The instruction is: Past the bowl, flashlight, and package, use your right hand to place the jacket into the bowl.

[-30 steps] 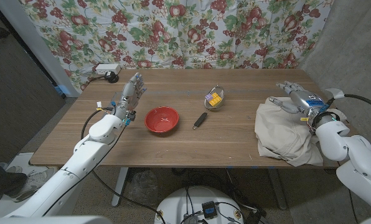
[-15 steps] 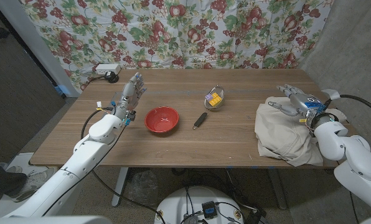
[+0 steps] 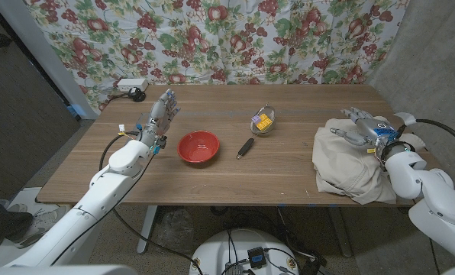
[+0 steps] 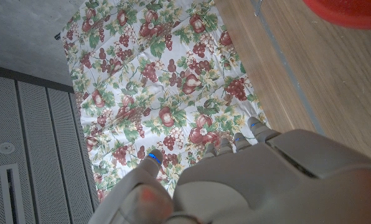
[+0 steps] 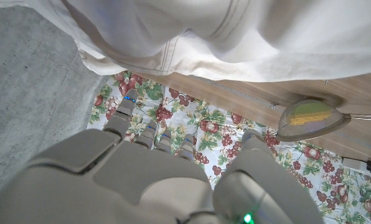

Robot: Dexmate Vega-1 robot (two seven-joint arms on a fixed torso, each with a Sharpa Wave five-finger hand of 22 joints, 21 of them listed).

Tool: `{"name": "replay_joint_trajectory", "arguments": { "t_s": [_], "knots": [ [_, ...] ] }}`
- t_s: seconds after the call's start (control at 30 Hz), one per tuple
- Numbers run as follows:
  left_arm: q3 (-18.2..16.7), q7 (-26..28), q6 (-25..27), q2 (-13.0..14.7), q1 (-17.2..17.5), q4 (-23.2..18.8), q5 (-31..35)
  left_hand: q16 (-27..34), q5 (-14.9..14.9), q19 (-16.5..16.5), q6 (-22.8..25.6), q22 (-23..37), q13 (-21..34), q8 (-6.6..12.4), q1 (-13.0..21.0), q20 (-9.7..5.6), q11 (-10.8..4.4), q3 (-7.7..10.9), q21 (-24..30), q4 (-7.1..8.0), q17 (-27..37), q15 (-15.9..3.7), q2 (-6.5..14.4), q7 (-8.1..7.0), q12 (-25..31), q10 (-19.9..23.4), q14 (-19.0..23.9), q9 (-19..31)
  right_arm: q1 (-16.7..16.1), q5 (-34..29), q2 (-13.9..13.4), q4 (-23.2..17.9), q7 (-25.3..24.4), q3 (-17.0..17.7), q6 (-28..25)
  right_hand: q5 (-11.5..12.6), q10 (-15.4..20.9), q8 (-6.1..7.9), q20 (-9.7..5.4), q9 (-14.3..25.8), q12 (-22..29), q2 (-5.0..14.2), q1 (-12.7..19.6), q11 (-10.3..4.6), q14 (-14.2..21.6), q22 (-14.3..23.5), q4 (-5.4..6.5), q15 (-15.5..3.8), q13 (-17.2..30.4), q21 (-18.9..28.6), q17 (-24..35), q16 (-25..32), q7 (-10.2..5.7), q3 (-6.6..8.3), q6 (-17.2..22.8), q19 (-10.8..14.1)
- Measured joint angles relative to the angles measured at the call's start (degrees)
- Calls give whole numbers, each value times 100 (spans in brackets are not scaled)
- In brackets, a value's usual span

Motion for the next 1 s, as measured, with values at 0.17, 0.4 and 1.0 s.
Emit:
{"name": "replay_joint_trajectory", "arguments": {
  "t_s": [0.17,0.4,1.0],
  "knots": [
    [-9,-2,1,2,7,-3,-5,0,0,0,0,0,0,0,0,0,0,0,0,0,0,0,0,0,0,0,0,0,-15,22,-22,10,-8,-22,-41,0,0,31,0,0,0,-1,1,0,-20,0,0,-21,0,0,0,0,0,0,0,0],
    [-11,-30,1,3,5,17,-10,0,0,0,0,0,0,0,0,0,0,0,0,0,0,0,0,0,0,0,0,0,-14,56,-54,56,-26,-85,-96,0,0,31,24,0,0,-30,30,0,-20,0,0,-21,0,0,-1,0,0,0,0,-24],
    [22,-83,1,-3,-80,133,-20,0,0,0,0,0,0,0,0,0,0,-16,0,-16,0,0,0,0,0,0,0,0,39,173,-137,219,-85,-212,-240,0,1,31,12,0,25,-29,30,0,-122,0,-48,-42,0,-34,-1,0,0,1,0,-97]
  ]
}}
